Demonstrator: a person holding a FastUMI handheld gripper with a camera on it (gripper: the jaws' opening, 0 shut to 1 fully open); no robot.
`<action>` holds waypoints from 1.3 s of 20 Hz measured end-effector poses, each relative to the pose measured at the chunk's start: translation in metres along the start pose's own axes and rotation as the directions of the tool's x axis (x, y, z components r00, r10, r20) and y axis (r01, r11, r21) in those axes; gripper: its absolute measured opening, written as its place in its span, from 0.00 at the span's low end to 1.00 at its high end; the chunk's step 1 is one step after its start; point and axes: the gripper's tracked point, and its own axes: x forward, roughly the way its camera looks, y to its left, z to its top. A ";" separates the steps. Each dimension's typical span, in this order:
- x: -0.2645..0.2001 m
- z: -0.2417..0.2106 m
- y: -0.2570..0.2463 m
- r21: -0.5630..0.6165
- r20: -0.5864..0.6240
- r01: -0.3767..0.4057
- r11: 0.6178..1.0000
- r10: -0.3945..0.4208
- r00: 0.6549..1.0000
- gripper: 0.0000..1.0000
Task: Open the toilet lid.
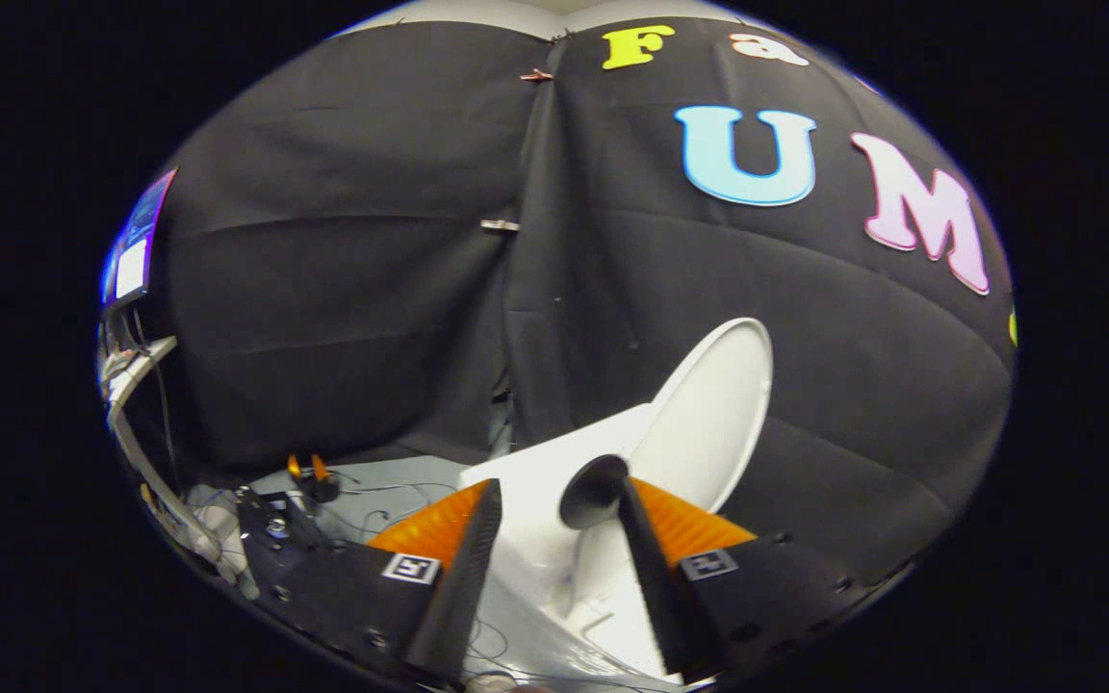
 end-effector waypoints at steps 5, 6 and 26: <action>0.007 0.003 0.003 -0.078 0.024 -0.004 0.997 0.006 1.000 1.00; 0.007 0.001 0.004 -0.072 0.021 -0.011 0.997 0.012 1.000 1.00; -0.080 0.070 -0.065 -0.235 0.299 0.123 0.964 -0.049 0.953 0.99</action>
